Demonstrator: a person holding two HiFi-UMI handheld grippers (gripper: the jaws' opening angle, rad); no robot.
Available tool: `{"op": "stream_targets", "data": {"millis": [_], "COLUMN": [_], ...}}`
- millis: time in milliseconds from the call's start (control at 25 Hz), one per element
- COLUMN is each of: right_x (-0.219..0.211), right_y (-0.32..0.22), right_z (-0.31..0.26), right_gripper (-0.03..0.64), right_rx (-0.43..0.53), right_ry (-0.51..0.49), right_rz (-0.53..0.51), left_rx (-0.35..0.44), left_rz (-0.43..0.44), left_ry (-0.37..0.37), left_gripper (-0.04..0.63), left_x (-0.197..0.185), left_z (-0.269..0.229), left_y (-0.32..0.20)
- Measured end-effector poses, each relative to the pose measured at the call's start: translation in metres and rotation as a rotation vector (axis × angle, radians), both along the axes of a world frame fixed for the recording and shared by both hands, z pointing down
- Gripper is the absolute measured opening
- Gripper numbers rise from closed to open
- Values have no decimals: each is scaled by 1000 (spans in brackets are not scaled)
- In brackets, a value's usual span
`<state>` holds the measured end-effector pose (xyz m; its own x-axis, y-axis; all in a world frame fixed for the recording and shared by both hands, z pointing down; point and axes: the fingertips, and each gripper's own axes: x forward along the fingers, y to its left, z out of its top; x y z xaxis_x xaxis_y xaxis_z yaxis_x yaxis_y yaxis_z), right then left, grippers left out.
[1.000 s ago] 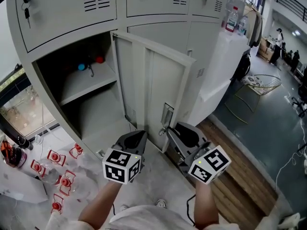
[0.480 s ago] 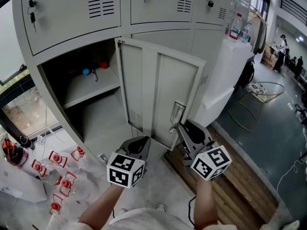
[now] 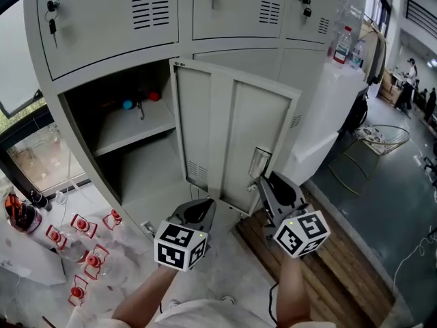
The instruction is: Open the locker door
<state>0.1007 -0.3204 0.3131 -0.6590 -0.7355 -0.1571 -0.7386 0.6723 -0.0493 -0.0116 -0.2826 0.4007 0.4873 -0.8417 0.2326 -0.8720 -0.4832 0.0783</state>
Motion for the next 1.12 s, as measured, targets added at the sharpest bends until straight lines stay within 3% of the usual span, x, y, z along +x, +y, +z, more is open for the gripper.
{"op": "stream_targets", "data": {"millis": [1120], "right_x": [-13], "right_y": [44], "right_z": [0], "right_gripper": [91], "right_rx": [0], "right_ry": [71], "right_rz": [93], "left_rx": [2], "left_rz": [62], "left_ry": [12], "left_gripper": [6], "left_x": [-20], "left_z": [-1], "left_y": [26]}}
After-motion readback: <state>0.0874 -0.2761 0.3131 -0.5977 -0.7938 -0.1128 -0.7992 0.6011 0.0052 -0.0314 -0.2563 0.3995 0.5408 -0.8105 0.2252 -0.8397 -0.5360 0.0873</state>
